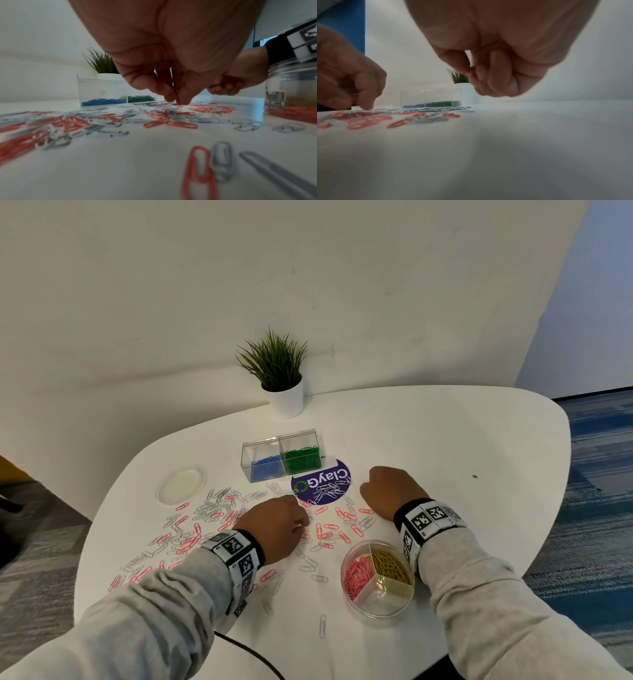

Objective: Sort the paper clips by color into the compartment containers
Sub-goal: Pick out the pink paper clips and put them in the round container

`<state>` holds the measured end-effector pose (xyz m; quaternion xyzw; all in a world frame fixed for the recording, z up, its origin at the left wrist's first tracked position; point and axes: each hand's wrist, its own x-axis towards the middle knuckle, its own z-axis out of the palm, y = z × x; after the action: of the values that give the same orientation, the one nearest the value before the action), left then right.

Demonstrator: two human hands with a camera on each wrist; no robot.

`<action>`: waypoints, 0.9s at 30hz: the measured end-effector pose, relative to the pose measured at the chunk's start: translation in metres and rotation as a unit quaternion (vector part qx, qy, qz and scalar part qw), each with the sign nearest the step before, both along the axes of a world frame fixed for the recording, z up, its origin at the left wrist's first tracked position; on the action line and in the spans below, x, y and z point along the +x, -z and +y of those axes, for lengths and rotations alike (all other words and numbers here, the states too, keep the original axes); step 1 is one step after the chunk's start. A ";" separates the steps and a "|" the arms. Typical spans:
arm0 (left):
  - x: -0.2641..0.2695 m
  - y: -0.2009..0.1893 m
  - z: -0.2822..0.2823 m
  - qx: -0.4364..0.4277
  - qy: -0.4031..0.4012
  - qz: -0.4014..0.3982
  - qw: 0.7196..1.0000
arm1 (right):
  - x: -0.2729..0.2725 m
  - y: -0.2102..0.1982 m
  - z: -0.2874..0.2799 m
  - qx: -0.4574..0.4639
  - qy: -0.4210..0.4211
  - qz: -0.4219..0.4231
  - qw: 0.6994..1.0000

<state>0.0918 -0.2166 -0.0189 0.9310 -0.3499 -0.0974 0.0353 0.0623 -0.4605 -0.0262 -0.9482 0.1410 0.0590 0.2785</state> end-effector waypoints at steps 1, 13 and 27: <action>0.000 0.000 -0.001 0.010 0.009 0.000 1.000 | 0.000 -0.002 -0.002 0.028 0.019 -0.023 0.999; 0.004 0.003 -0.007 -0.023 -0.005 0.015 1.000 | -0.009 -0.001 -0.021 0.399 0.132 0.027 0.907; 0.006 0.004 -0.001 0.057 0.060 -0.020 0.996 | -0.005 0.007 -0.008 -0.072 -0.080 0.098 0.989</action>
<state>0.0979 -0.2176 -0.0231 0.9105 -0.3999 -0.1006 -0.0312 0.0569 -0.4682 -0.0328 -0.9637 0.0950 0.1635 0.1883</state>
